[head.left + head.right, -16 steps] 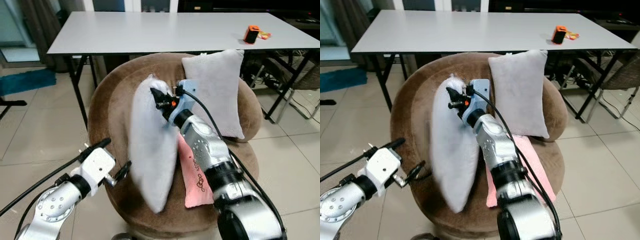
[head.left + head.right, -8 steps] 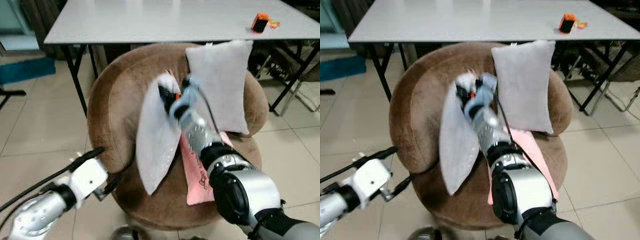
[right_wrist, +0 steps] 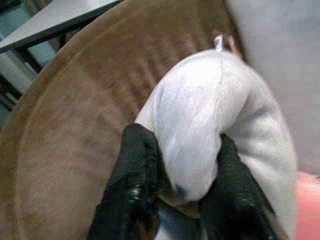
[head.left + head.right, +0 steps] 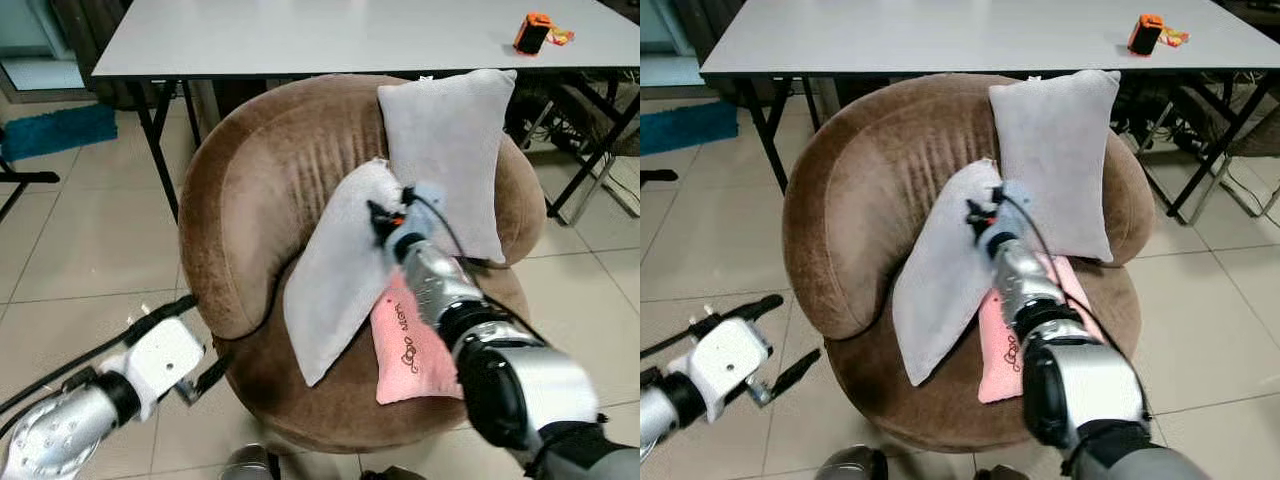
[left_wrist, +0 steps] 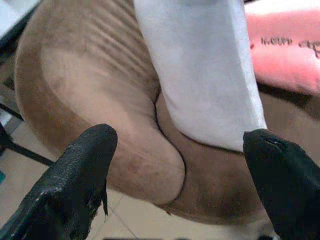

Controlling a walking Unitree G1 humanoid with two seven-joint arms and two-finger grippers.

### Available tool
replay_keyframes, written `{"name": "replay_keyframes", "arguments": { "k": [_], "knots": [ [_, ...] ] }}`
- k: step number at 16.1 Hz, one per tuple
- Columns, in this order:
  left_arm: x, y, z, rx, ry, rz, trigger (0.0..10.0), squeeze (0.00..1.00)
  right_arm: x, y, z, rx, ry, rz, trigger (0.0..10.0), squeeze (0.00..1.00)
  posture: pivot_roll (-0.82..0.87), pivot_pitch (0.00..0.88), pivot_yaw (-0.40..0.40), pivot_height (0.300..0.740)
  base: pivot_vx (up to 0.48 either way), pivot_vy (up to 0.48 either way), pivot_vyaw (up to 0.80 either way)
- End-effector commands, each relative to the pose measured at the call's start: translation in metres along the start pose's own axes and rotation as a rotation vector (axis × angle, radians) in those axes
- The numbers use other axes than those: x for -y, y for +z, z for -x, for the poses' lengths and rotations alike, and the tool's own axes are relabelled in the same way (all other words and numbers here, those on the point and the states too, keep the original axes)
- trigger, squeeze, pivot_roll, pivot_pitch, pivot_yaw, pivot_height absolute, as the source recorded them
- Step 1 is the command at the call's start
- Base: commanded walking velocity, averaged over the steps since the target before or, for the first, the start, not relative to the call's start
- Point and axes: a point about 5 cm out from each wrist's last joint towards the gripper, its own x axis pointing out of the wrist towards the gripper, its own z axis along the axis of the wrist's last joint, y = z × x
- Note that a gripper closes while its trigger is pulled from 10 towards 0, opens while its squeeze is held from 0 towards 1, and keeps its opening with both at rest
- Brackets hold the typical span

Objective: Move the pillow to the sofa from floor

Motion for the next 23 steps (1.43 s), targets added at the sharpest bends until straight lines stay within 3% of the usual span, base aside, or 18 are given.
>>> {"name": "replay_keyframes", "arguments": {
  "k": [1, 3, 4, 7, 9, 11, 12, 14, 18, 23],
  "knots": [
    [0.001, -0.001, -0.008, 0.017, 0.005, 0.043, 10.0, 0.0, 0.012, 0.016, 0.001, 0.072, -0.03, -0.05, 10.0, 1.0, 0.23, 0.077, 0.01, 0.74, 0.0, 0.0, 0.0],
    [-0.003, 0.0, -0.018, 0.054, 0.047, 0.105, 10.0, 0.0, 0.023, 0.027, 0.003, 0.127, -0.015, -0.05, 10.0, 1.0, 0.18, 0.043, 0.024, 0.74, 0.0, 0.0, 0.0],
    [-0.01, 0.004, -0.029, 0.104, 0.133, 0.201, 10.0, 0.0, 0.029, 0.032, 0.007, 0.164, 0.047, -0.012, 10.0, 0.0, 0.13, 0.006, 0.032, 0.74, 0.0, 0.0, 0.0],
    [-0.01, 0.007, -0.051, 0.132, 0.264, 0.297, 10.0, 0.0, 0.035, 0.026, 0.023, 0.216, 0.126, 0.083, 10.0, 0.0, 0.06, 0.0, 0.036, 0.74, 0.0, 0.0, 0.0],
    [-0.007, 0.005, -0.06, 0.135, 0.345, 0.322, 10.0, 0.0, 0.024, 0.017, 0.055, 0.273, 0.134, 0.098, 10.0, 0.0, 0.02, 0.0, 0.033, 0.74, 0.0, 0.0, 0.0],
    [-0.007, 0.006, -0.062, 0.135, 0.396, 0.307, 10.0, 0.0, 0.024, 0.008, 0.077, 0.25, 0.091, 0.158, 10.0, 0.0, 0.0, 0.0, 0.024, 0.74, 0.0, 0.0, 0.0],
    [-0.007, 0.007, -0.062, 0.137, 0.399, 0.302, 10.0, 0.0, 0.024, 0.007, 0.081, 0.245, 0.079, 0.163, 10.0, 0.0, 0.0, 0.0, 0.024, 0.74, 0.0, 0.0, 0.0],
    [-0.007, 0.009, -0.065, 0.146, 0.414, 0.278, 10.0, 0.0, 0.033, -0.006, 0.106, 0.2, -0.058, 0.134, 10.0, 0.0, -0.03, 0.0, 0.024, 0.74, 0.0, 0.0, -0.8],
    [-0.008, 0.009, -0.069, 0.146, 0.437, 0.247, 10.0, 0.0, 0.033, -0.006, 0.117, 0.158, -0.131, 0.153, 10.0, 0.0, -0.03, 0.0, 0.027, 0.74, 0.0, -0.32, -0.79],
    [-0.006, 0.007, -0.069, 0.133, 0.471, 0.263, 10.0, 0.0, 0.038, 0.002, 0.117, 0.146, -0.172, 0.179, 10.0, 0.0, -0.03, 0.0, 0.014, 0.74, 0.0, -0.337, -0.64]
  ]
}}
